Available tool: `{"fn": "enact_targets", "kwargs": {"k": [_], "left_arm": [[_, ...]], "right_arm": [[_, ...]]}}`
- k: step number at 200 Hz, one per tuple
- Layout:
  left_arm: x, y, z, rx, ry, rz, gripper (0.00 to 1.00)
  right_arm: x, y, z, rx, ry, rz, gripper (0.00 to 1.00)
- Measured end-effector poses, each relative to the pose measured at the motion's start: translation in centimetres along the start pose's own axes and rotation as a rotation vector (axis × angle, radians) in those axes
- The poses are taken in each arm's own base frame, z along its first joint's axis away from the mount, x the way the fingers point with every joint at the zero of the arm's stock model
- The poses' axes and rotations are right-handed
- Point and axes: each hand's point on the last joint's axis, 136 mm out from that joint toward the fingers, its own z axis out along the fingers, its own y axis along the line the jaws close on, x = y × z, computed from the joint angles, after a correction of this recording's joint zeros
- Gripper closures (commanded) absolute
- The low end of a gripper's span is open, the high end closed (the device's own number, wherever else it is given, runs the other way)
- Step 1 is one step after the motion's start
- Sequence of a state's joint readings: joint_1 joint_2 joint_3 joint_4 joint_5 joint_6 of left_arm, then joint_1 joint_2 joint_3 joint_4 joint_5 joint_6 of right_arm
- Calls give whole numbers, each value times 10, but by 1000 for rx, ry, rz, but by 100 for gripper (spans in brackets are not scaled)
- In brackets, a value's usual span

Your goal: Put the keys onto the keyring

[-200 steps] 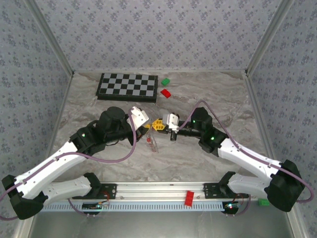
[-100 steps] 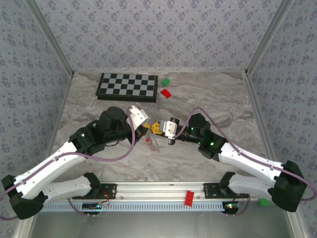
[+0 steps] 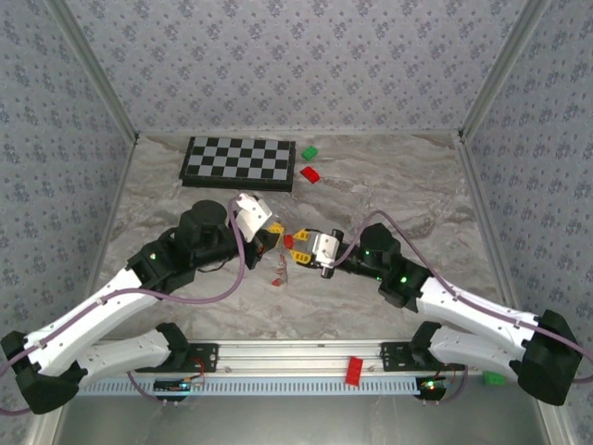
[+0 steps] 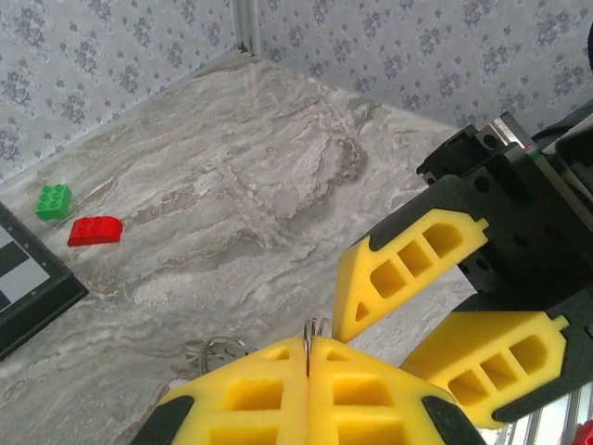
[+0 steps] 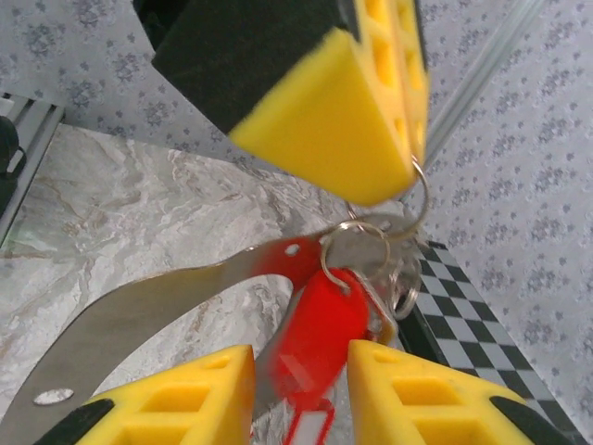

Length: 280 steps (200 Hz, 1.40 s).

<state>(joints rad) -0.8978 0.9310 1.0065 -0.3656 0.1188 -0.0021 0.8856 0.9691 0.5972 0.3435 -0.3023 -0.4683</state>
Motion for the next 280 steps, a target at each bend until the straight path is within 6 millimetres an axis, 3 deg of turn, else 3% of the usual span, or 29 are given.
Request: {"fn": "enact_targets", "kwargs": {"k": [49,62,115,166,212,245,280], "left_arm": [[-7,7,12,27,-70,-47,100],[-9,12,18,35,-91,-77,100],[-23,18,34,125,-189,-161,100],[-43,22,42,182,-273,-196,100],[-52,25,48,228,-311,-239,100],[-58,22,46,256,-332,-250,100],[-59,20,45,269,-335,-259,100]], "right_arm": [[-6,-22,-16,78,-27,152,65],[-7,-29,-21,101,-32,204,61],[17,-67,-33,193,4,493,61],[16,-84,-32,163,-36,669,56],[-1,-100,-34,129,-134,752,56],[-22,-106,-28,62,-203,772,63],[-27,-107,-18,-13,-243,827,63]]}}
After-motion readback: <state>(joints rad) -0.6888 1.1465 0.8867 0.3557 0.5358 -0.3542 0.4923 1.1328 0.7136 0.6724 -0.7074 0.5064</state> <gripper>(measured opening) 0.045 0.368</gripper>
